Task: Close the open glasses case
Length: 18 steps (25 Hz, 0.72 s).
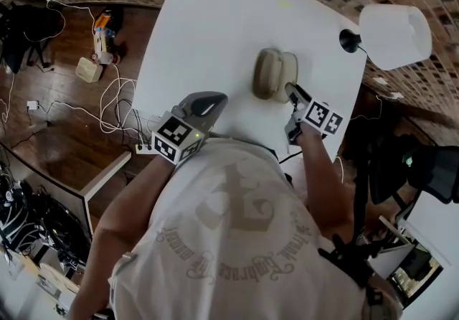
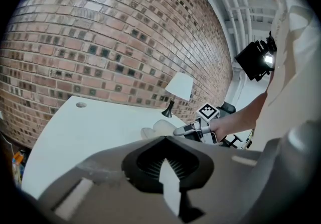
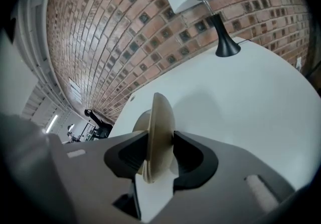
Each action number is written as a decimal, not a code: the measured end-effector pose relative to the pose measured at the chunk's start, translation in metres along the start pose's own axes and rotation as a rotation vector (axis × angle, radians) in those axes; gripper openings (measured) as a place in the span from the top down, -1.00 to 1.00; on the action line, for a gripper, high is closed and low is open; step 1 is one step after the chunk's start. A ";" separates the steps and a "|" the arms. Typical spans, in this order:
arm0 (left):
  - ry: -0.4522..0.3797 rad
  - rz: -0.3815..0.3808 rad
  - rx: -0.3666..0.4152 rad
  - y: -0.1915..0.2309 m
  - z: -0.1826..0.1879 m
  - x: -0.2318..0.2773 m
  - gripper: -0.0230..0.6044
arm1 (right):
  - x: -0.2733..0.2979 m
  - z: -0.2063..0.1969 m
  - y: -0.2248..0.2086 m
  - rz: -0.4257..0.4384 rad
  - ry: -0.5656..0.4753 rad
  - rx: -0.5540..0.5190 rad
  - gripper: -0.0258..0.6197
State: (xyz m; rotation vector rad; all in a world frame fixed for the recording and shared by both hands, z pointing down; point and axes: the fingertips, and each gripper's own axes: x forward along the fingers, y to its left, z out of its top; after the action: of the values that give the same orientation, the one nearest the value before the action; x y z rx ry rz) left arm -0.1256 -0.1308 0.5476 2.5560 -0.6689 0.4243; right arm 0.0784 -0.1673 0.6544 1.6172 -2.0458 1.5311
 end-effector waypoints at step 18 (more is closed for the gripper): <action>-0.013 -0.026 0.012 0.000 0.005 0.000 0.91 | 0.012 -0.008 0.079 0.049 0.072 -0.365 0.29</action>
State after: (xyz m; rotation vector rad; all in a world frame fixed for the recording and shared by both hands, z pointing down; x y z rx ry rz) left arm -0.1249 -0.1329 0.5435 2.5780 -0.6388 0.4044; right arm 0.0082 -0.1754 0.6169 1.3642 -2.1815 1.1234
